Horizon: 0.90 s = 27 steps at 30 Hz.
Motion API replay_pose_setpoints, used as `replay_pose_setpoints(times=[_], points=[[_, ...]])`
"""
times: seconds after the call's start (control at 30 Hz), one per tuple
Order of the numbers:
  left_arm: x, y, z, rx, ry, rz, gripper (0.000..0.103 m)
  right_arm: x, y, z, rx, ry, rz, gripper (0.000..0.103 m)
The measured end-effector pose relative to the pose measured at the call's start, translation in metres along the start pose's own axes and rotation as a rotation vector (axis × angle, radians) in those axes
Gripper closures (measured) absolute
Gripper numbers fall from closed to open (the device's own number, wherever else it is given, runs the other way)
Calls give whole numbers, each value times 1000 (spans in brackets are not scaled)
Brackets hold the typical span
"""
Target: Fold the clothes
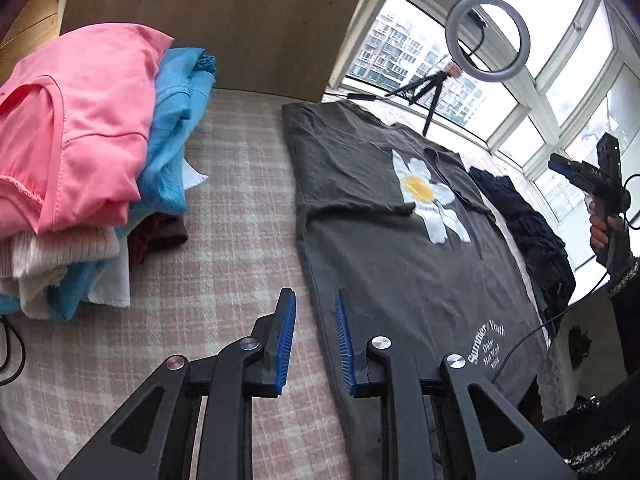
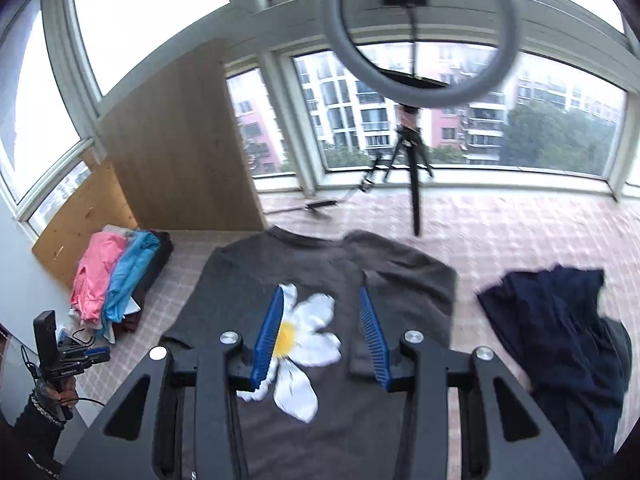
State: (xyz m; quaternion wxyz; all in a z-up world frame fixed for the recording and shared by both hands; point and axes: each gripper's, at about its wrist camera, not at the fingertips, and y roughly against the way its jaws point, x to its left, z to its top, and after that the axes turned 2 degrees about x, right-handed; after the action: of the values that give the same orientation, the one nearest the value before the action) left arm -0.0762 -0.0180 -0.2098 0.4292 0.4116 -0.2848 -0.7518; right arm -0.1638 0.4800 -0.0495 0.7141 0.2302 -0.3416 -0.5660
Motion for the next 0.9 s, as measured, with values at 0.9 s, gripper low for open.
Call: replay_pose_setpoints(times=[0.9], points=[[-109,43,-249,111,126,145,83,-50,85,-316,309,120,-54,64]])
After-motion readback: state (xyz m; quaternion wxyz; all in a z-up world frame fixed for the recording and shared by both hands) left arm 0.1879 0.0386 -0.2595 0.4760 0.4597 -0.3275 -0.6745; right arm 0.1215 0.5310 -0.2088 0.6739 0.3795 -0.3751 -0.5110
